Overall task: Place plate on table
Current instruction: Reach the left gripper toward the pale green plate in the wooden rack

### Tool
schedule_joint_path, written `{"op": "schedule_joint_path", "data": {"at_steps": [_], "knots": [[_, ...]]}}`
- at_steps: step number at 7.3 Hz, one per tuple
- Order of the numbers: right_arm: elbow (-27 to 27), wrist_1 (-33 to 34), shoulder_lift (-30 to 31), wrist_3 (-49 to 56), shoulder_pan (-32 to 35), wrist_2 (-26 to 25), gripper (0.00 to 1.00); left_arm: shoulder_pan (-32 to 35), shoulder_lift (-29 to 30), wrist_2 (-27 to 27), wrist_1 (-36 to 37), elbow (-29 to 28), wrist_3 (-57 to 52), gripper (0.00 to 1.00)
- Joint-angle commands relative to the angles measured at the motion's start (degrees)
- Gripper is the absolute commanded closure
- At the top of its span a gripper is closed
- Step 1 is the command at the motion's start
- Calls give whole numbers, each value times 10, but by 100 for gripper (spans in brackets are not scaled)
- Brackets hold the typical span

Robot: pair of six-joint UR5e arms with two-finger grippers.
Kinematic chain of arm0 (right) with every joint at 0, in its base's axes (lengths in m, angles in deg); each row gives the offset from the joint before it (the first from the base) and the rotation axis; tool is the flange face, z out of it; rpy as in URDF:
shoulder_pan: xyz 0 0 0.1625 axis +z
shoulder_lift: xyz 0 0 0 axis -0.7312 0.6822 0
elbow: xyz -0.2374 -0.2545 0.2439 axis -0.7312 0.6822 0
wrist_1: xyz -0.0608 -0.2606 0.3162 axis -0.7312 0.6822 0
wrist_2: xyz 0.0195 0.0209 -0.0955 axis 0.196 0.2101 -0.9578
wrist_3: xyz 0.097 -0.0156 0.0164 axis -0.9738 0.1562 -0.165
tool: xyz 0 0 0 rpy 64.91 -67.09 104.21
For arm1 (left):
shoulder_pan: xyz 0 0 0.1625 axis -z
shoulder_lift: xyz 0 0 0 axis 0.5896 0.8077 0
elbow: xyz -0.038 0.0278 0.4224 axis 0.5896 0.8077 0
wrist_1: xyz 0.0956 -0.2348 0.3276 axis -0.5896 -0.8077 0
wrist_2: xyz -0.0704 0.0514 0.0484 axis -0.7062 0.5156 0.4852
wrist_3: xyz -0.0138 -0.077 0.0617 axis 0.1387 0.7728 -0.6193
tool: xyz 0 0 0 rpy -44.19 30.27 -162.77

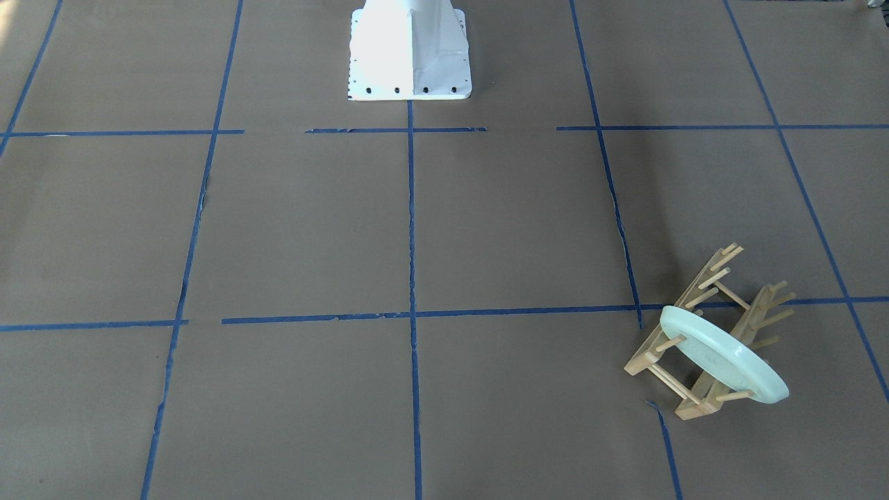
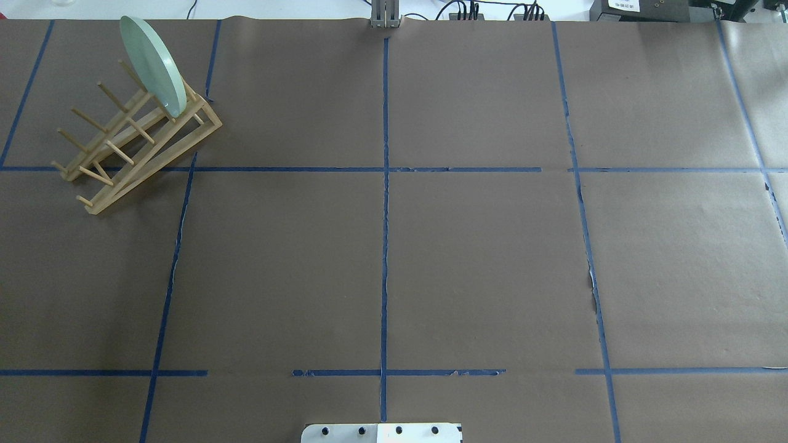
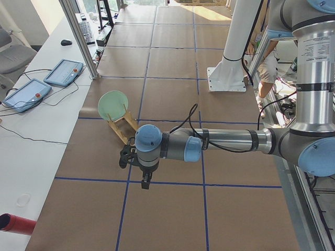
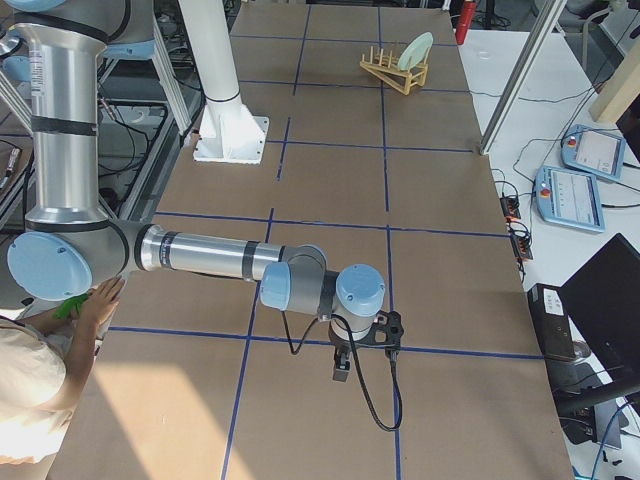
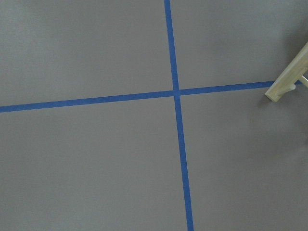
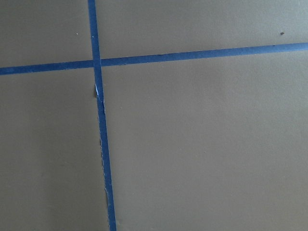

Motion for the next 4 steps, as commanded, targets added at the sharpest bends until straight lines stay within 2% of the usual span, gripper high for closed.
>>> {"op": "schedule_joint_path", "data": {"at_steps": [1,3,4], "knots": [[0,0,0,0,0,0,0,0,0,2,-3,1,-2,0],[0,0,0,0,0,0,0,-1,2,2,-2,3,0,0],[0,0,0,0,0,0,0,-1,23,6,-5,3,4,0]]}}
